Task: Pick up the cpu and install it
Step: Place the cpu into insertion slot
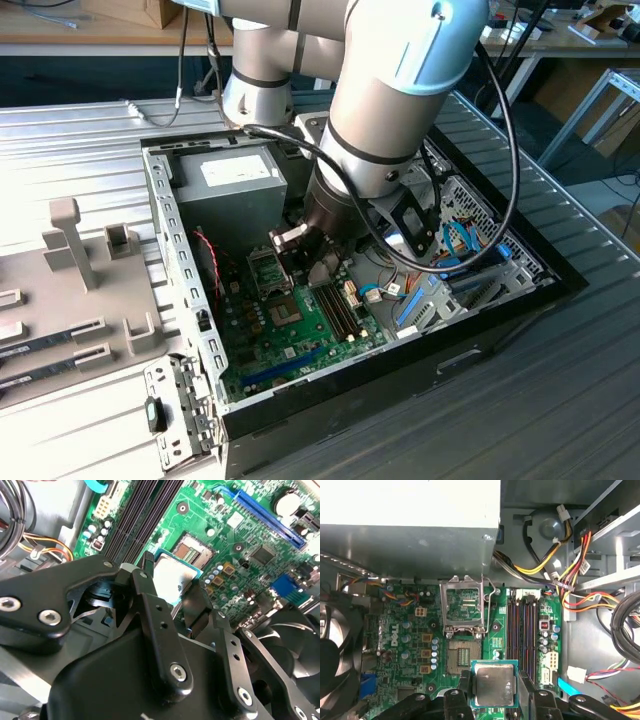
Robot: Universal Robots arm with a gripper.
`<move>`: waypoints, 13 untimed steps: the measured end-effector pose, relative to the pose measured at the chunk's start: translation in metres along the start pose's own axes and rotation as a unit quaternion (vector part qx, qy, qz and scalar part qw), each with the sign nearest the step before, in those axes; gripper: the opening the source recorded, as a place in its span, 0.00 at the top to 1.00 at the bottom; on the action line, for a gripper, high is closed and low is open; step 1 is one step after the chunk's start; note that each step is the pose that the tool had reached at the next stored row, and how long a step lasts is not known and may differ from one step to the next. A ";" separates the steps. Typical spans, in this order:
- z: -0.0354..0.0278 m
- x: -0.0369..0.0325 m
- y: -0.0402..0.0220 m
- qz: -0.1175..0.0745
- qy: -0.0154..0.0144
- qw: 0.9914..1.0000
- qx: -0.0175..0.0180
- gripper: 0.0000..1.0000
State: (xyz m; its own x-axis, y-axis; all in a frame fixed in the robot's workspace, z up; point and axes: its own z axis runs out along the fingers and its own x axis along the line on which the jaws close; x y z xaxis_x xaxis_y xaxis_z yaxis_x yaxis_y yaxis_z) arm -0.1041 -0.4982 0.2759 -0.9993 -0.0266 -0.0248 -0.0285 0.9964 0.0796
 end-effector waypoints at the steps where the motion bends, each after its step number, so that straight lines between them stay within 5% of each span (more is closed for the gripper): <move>1: 0.0002 0.0000 0.0010 0.000 0.000 1.000 0.000 0.53; 13: 0.0023 -0.0001 0.0059 0.000 0.000 1.000 0.000 0.53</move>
State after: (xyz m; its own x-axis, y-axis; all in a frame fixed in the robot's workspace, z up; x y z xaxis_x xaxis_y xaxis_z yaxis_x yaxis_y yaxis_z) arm -0.1041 -0.4921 0.2740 -0.9993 -0.0266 -0.0249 -0.0285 0.9964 0.0797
